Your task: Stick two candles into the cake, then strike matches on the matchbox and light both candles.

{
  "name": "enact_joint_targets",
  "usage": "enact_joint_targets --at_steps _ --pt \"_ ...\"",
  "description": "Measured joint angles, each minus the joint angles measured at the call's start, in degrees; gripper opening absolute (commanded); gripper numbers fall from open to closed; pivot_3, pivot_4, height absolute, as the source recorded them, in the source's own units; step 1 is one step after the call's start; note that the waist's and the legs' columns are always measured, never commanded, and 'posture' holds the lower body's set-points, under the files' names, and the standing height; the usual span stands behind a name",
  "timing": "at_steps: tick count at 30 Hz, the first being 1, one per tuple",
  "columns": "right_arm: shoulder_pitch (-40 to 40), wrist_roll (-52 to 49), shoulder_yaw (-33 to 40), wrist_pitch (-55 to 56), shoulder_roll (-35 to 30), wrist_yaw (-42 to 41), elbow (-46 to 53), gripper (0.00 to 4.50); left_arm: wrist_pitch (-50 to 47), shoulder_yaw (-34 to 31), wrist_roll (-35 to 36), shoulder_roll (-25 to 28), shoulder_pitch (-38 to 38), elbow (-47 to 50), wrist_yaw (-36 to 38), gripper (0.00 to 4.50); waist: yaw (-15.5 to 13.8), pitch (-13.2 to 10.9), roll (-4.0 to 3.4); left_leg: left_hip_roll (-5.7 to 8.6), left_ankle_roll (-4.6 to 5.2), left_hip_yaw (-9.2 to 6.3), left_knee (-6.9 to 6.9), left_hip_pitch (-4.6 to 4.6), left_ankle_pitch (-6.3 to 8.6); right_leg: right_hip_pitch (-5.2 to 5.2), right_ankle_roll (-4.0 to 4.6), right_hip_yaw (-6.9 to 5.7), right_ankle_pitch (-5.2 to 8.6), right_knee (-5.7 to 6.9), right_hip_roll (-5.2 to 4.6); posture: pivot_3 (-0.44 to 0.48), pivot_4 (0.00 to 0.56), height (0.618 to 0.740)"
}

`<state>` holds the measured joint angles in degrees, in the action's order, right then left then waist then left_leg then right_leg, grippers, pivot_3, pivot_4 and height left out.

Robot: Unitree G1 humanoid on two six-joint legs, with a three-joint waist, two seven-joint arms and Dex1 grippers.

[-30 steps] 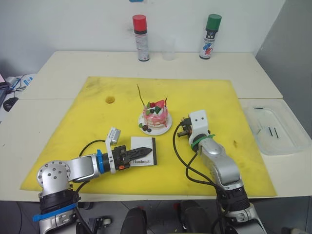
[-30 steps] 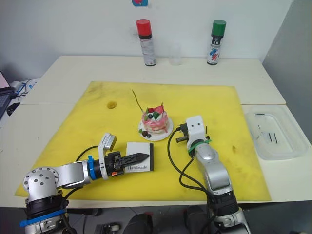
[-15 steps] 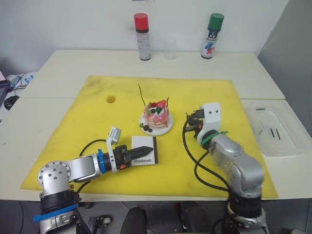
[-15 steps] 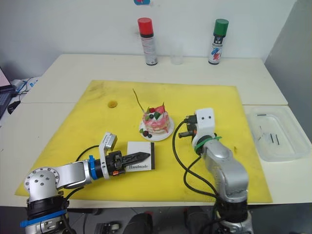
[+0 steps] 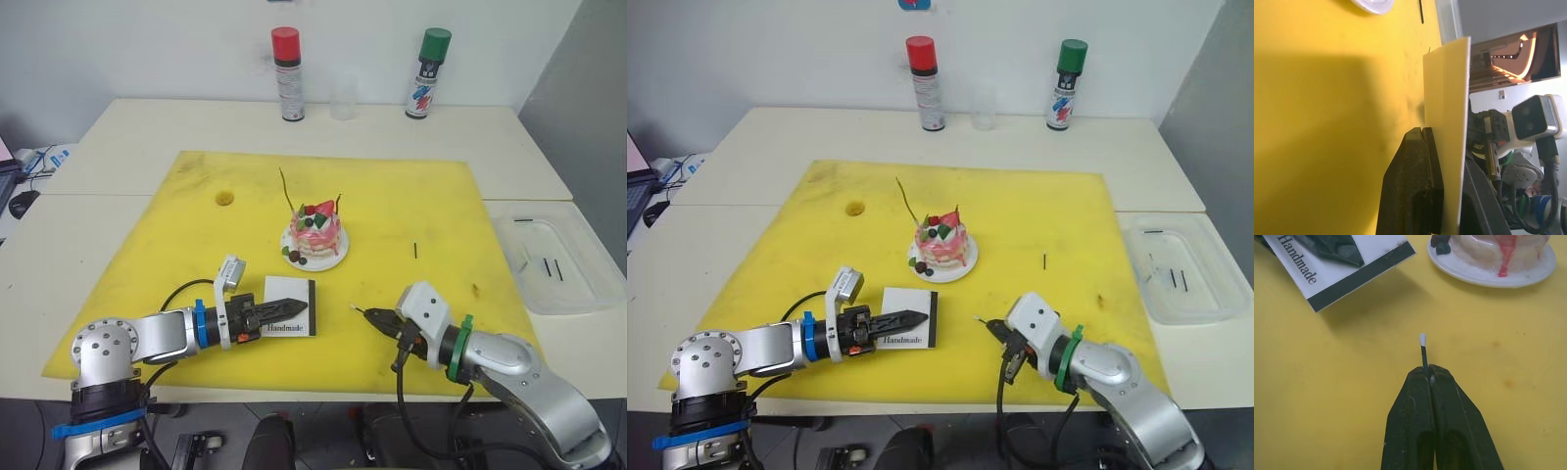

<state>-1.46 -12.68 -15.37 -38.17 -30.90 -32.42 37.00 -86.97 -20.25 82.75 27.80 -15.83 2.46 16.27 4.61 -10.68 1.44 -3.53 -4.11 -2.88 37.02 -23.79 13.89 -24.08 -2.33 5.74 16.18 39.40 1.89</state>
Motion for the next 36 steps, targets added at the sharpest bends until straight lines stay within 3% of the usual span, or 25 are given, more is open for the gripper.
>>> enact_joint_targets --at_steps 4,6,15,27,30,33,36 --pt "-1.28 0.90 -0.10 2.39 -0.06 -0.25 -3.55 0.96 0.75 0.77 0.08 0.26 0.01 -0.01 0.29 0.00 -0.17 0.00 0.00 0.00 -0.01 0.00 -0.03 -0.03 0.00 0.00 0.04 -0.01 0.02 -0.01 -0.01 0.000 0.150 0.704" --pt "-1.43 1.96 -0.19 4.29 -0.16 -0.37 -4.43 1.66 1.18 0.92 0.43 0.25 0.05 -0.01 0.19 0.00 -0.35 0.00 0.00 -0.01 -0.01 -0.02 -0.04 -0.03 0.00 -0.01 0.05 -0.03 0.03 0.00 -0.01 0.000 0.150 0.704" --pt "0.83 2.61 -0.49 13.50 2.42 -1.23 -6.04 1.66 2.92 3.25 6.61 1.10 0.04 0.41 -4.40 0.00 -1.30 0.00 0.00 -0.01 -0.01 -0.02 0.02 -0.01 0.00 0.00 0.04 -0.02 0.02 0.08 -0.01 0.000 0.150 0.704" --pt "2.12 4.78 -0.26 13.32 5.10 1.05 -9.00 1.66 7.17 6.75 11.54 5.18 1.28 0.46 -6.33 0.00 -1.62 0.01 -0.01 0.00 -0.06 -0.03 0.04 0.01 -0.03 0.01 0.05 -0.03 0.02 0.16 -0.01 0.000 0.150 0.704" --pt "2.26 4.74 -0.19 12.74 5.39 1.40 -8.89 1.11 7.53 7.27 11.48 5.73 1.79 0.45 -5.31 0.00 -1.67 0.01 -0.01 0.00 -0.22 -0.05 0.04 0.02 -0.12 0.02 0.06 -0.06 0.02 0.21 -0.01 0.000 0.150 0.704" --pt "3.08 4.73 -0.20 12.26 5.88 1.56 -8.23 0.11 7.71 7.55 11.22 6.18 1.93 0.41 -4.14 0.00 -1.74 0.01 -0.01 0.00 -0.23 -0.06 0.05 0.04 -0.13 0.01 0.06 -0.06 0.02 0.27 -0.01 0.000 0.150 0.704" --pt "3.69 4.72 -0.20 12.20 5.92 1.60 -7.82 0.05 7.79 7.65 10.67 6.49 1.96 0.36 -3.07 0.00 -1.75 0.01 0.00 0.00 -0.25 -0.06 0.05 0.04 -0.15 0.02 0.06 -0.06 0.02 0.29 -0.01 0.000 0.150 0.704"
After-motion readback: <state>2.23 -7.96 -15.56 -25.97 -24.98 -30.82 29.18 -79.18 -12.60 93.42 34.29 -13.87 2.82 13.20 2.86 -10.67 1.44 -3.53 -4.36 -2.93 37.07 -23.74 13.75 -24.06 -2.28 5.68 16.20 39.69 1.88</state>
